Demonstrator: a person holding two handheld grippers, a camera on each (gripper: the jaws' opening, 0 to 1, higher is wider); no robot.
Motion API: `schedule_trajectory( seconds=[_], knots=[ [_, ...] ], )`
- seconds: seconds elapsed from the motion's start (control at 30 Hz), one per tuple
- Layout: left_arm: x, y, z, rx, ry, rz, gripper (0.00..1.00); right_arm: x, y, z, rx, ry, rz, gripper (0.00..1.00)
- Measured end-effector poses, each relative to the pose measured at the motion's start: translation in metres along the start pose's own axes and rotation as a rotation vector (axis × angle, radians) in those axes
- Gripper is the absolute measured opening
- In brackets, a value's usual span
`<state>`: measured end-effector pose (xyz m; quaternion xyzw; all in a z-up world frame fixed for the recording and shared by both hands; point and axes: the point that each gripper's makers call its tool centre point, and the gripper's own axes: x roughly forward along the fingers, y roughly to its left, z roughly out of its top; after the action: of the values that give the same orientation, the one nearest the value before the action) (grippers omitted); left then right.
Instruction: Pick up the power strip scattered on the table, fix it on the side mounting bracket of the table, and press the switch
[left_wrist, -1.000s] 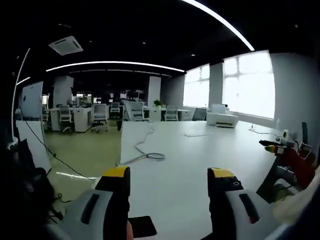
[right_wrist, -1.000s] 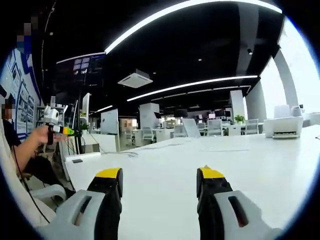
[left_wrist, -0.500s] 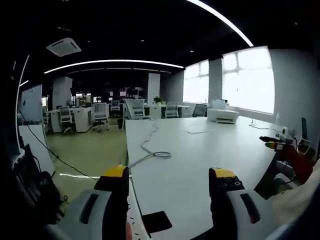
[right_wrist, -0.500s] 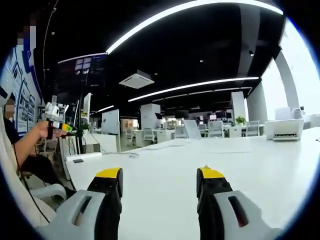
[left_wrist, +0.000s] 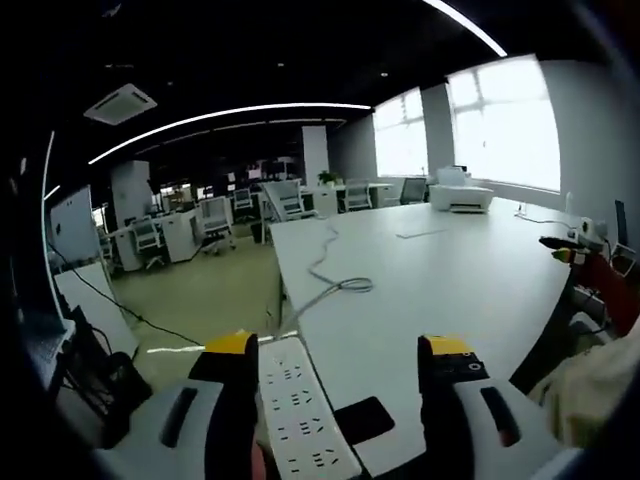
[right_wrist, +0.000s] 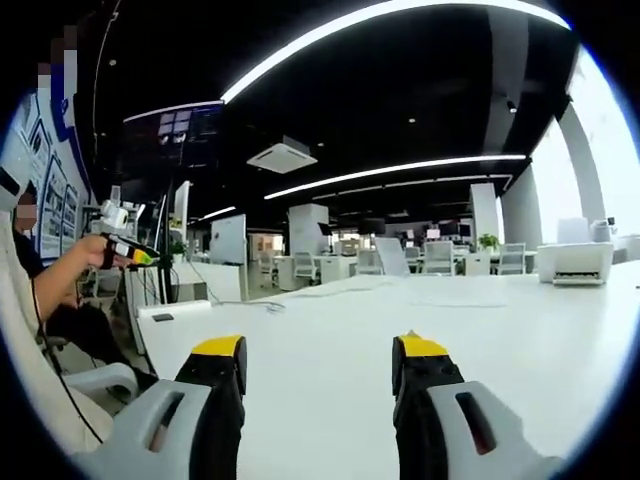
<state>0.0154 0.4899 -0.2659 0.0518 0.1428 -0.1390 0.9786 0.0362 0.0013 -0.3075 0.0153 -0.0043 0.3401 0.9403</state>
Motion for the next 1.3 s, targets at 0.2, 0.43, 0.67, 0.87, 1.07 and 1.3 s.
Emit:
schedule_trajectory(
  seconds=[0.2,0.43,0.67,0.87,1.07,1.3],
  knots=[
    [-0.006,0.010,-0.003,-0.004,0.025,-0.004,0.67,0.001,0.000,-0.003,-0.001,0.007,0.019,0.54],
    [-0.010,0.023,-0.012,0.008,0.078,-0.008,0.66,0.003,0.006,-0.005,-0.008,0.017,0.061,0.48],
    [-0.011,0.035,-0.028,0.061,0.172,-0.017,0.60,0.002,0.009,-0.009,-0.012,0.032,0.071,0.44],
    [-0.011,0.038,-0.048,0.081,0.277,-0.037,0.60,0.002,0.008,-0.008,-0.010,0.032,0.069,0.44],
    [-0.013,0.037,-0.055,0.088,0.311,-0.060,0.60,0.003,0.010,-0.010,-0.006,0.037,0.082,0.44],
    [-0.015,0.036,-0.062,0.078,0.339,-0.082,0.60,0.002,0.014,-0.013,-0.005,0.048,0.107,0.43]
  ],
)
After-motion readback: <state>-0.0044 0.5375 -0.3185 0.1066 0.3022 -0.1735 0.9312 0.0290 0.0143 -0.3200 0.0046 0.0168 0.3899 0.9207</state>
